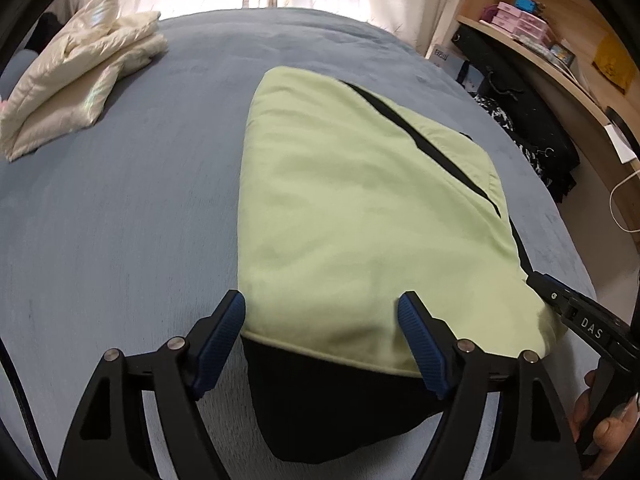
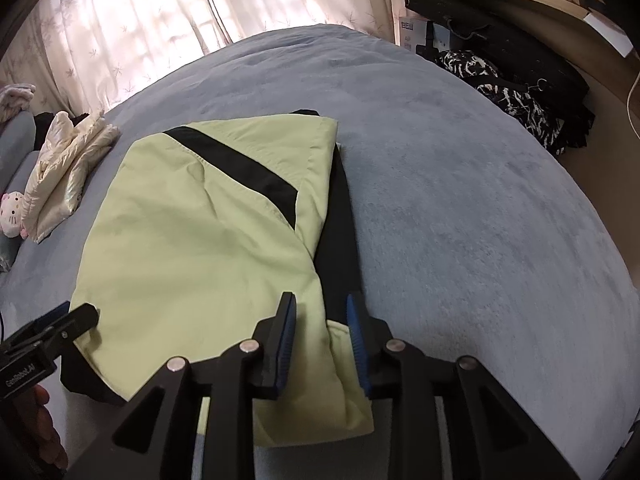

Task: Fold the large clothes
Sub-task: 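Press the folded bundle flat with both tools and open them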

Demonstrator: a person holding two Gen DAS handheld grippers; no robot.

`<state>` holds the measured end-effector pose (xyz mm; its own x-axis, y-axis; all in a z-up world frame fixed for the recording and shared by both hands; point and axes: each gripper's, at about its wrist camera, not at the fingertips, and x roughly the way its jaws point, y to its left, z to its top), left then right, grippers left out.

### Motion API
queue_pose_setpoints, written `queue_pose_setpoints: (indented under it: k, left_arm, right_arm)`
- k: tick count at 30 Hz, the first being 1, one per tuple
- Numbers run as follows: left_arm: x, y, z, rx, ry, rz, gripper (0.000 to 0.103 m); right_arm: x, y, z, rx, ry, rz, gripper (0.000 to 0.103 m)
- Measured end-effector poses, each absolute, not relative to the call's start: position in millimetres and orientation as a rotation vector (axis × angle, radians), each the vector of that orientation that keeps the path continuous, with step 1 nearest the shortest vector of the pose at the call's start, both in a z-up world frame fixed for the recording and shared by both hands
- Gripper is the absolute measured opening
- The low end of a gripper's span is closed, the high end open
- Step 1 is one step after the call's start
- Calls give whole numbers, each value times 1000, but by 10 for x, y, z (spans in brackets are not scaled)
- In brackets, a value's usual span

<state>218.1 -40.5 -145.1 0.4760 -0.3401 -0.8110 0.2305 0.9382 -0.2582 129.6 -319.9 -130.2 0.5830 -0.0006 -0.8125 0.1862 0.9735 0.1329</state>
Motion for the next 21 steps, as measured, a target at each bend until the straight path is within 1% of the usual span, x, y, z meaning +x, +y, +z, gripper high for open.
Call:
queue_pose_setpoints:
  k: [5, 9, 14, 15, 17, 21]
  left_arm:
    - [2150, -391, -1450, -111, 1044, -337, 77]
    - [2070, -350, -1458, -120, 1077, -345, 77]
    - [1926, -288, -1360, -103, 1062, -326, 77]
    - [1882, -272, -1330, -93, 1062, -322, 77]
    - [1803, -248, -1263, -90, 1051, -324, 77]
    - [1676, -164, -1145, -103, 1037, -338, 77]
  right_arm:
    - [1230, -3216, -1276, 249, 936, -120, 32]
    - [1120, -3212, -1249, 287, 933, -117, 33]
    - [917, -3149, -1195, 324, 921, -109, 34]
    - [869, -3129, -1183, 329, 919, -111, 35]
    - [787, -3103, -1163, 340, 911, -113, 41]
    - [635, -3055, -1113, 380, 902, -105, 42]
